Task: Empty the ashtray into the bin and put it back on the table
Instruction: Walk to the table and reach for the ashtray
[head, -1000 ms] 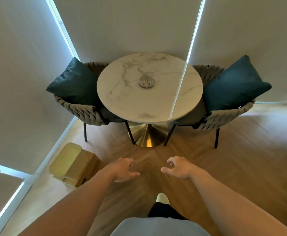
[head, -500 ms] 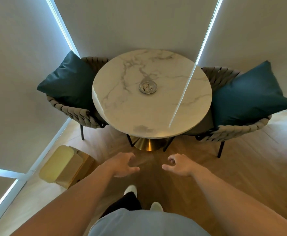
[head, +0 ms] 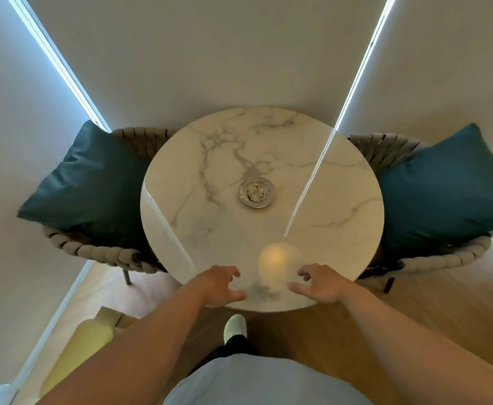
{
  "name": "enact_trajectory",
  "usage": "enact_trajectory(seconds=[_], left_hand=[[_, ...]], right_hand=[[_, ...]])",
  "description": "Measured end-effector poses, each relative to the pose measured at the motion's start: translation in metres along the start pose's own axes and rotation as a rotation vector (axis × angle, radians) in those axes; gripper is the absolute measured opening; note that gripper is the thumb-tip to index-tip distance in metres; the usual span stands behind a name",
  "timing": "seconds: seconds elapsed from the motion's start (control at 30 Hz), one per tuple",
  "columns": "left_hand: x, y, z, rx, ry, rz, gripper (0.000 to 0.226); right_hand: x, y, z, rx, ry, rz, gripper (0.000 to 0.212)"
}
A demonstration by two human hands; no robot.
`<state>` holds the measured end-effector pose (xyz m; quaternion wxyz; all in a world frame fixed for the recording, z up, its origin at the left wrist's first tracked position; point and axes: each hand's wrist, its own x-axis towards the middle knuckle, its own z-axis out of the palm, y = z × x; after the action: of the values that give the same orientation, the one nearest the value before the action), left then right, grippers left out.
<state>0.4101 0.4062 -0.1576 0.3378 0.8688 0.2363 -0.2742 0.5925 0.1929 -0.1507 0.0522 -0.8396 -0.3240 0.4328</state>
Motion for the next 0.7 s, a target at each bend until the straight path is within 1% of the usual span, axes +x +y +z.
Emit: enact_trajectory(seconds=[0.2, 0.3, 0.4, 0.5, 0.6, 0.7], left_hand=[[0.055, -0.020, -0.062, 0.020, -0.052, 0.001, 0.069], [0.081, -0.023, -0.084, 0.026, -0.040, -0.010, 0.069], [0.110, -0.022, -0.102, 0.045, 0.005, -0.026, 0.073], [0.137, -0.017, -0.115, 0.049, 0.092, -0.030, 0.080], [0.160, -0.011, -0.124, 0.054, 0.171, -0.033, 0.089], [0.185, -0.007, -0.130, 0.133, 0.218, -0.048, 0.099]], right_hand=[[0.050, -0.025, -0.037, 0.067, 0.008, 0.047, 0.076], [0.076, -0.032, -0.060, 0.076, 0.035, 0.059, 0.074], [0.105, -0.034, -0.084, 0.089, 0.068, 0.063, 0.075], [0.133, -0.035, -0.105, 0.076, 0.143, 0.039, 0.079], [0.158, -0.037, -0.122, 0.037, 0.192, 0.002, 0.088], [0.183, -0.038, -0.131, -0.008, 0.202, -0.033, 0.100]])
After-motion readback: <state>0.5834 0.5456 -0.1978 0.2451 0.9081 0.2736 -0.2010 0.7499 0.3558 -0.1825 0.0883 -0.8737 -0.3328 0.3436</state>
